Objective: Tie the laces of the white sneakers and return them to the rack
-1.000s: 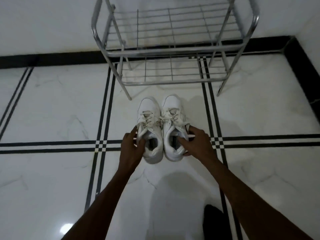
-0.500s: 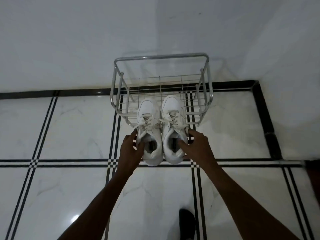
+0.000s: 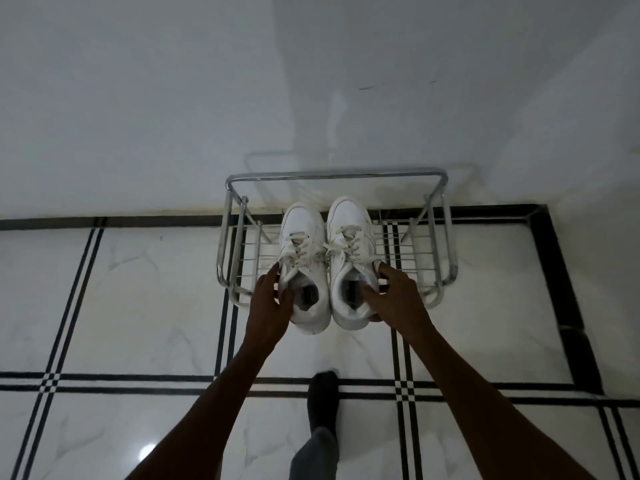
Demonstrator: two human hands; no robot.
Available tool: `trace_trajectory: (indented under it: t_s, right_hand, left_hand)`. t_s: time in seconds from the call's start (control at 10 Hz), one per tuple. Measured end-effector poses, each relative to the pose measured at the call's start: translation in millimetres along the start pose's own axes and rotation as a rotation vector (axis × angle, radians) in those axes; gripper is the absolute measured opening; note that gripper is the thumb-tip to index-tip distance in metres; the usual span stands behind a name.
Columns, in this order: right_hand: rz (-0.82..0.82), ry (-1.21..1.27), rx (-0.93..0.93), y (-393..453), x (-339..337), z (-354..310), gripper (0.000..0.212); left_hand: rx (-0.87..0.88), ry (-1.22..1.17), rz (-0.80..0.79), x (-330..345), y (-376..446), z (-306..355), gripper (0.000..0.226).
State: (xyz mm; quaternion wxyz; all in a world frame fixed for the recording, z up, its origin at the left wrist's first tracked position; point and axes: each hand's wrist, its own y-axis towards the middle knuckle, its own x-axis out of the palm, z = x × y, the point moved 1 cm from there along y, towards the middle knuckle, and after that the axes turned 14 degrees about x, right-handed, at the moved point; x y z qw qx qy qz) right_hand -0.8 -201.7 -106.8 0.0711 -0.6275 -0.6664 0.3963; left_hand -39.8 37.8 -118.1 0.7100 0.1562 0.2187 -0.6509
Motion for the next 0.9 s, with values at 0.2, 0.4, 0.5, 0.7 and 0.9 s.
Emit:
trace_trajectory:
  t_s: [0.2,0.4,0.5,0.7,0.9]
  right_hand:
    - [-0.008,-0.033,0.018,61,21,-5,0.03]
    - [-0.023,-0.058,0.027,74,25,5,0.035]
    - [-0.011,-0.099,0.004,72,25,3,0.041]
    - [-0.033,-0.267,0.035,70,17,-3,0.084]
    - [0.231,-0.448,-0.154,26,-21,-49,0.092]
  left_hand:
    - [-0.017,0.015,-0.066,11,57,-47,0.063]
    - [-0.054,0.004,-0.065,18,62,-53,0.058]
    - [-0.067,0.008,-0.086,14,64,-53,0.061]
    - [-0.067,0.091,-0.109,6,65,-28,0.072]
    - [0.147,0.248,-0.064,-26,49,38,0.052]
